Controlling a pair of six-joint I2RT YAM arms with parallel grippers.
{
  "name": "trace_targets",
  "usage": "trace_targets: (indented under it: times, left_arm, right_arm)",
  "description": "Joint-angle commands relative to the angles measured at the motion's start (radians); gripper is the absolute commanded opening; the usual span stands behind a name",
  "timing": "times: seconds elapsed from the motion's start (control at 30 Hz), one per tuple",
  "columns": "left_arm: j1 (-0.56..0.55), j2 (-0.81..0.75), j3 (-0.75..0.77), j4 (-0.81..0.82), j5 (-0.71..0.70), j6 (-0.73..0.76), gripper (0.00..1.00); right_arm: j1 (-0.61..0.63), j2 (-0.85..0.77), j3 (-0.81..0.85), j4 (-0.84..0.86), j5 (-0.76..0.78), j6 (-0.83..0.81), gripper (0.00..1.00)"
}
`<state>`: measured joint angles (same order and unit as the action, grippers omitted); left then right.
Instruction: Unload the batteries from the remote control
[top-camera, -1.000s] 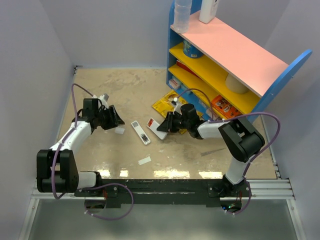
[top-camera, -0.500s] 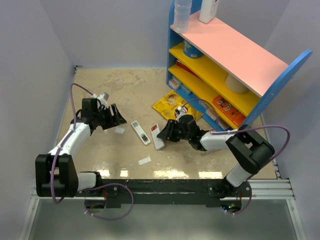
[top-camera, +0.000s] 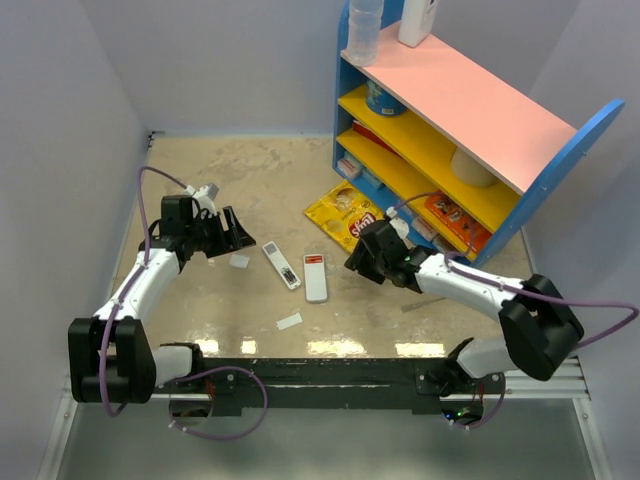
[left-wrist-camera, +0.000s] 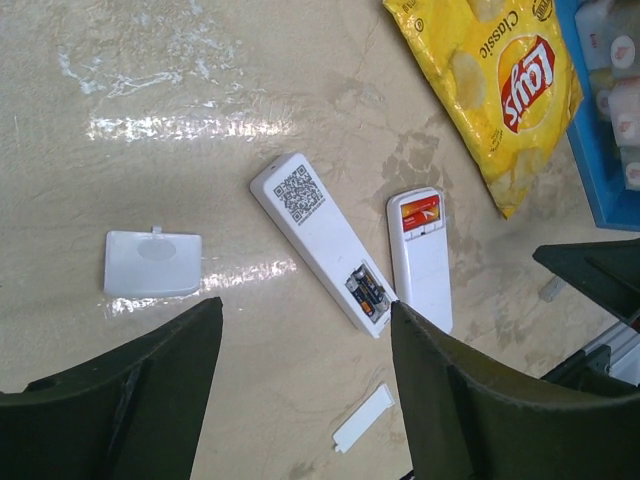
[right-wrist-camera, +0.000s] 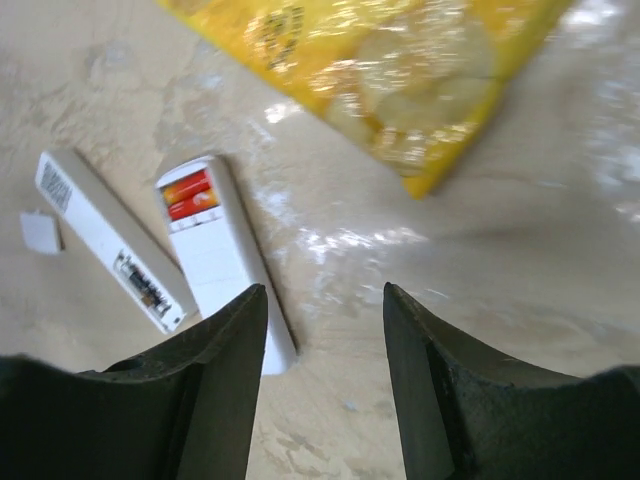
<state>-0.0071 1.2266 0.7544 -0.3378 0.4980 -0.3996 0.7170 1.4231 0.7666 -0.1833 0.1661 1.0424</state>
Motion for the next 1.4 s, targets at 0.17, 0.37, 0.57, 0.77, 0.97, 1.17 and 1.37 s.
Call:
trace_targets:
  times: [0.17, 0.37, 0.57, 0.77, 0.97, 1.17, 1.37]
  left_arm:
    - [-0.001, -0.021, -0.006, 0.020, 0.059, 0.024, 0.71]
    - [-0.001, -0.022, -0.006, 0.019, 0.068, 0.025, 0.71]
    - [-0.001, -0.021, -0.004, 0.020, 0.073, 0.025, 0.70]
    - [-0.001, -0.019, -0.006, 0.020, 0.074, 0.024, 0.70]
    - [-0.001, -0.021, -0.006, 0.023, 0.079, 0.025, 0.70]
    - [-0.001, -0.021, -0.006, 0.022, 0.076, 0.022, 0.70]
    - [0.001, -0.024, -0.003, 0.019, 0.074, 0.027, 0.70]
  right_arm:
    - [-0.036, -0.049, 0.091, -0.752, 0.421, 0.445, 0.51]
    - [-0.071, -0.092, 0.063, -0.837, 0.461, 0.539, 0.51]
    - [-0.074, -0.079, 0.056, -0.873, 0.437, 0.600, 0.50]
    - [-0.074, -0.082, 0.010, -0.819, 0.394, 0.616, 0.49]
    - [-0.073, -0.027, -0.024, -0.745, 0.363, 0.619, 0.48]
    - [-0.074, -0.009, -0.056, -0.719, 0.337, 0.630, 0.45]
    - [-0.074, -0.016, -0.076, -0.709, 0.334, 0.642, 0.38]
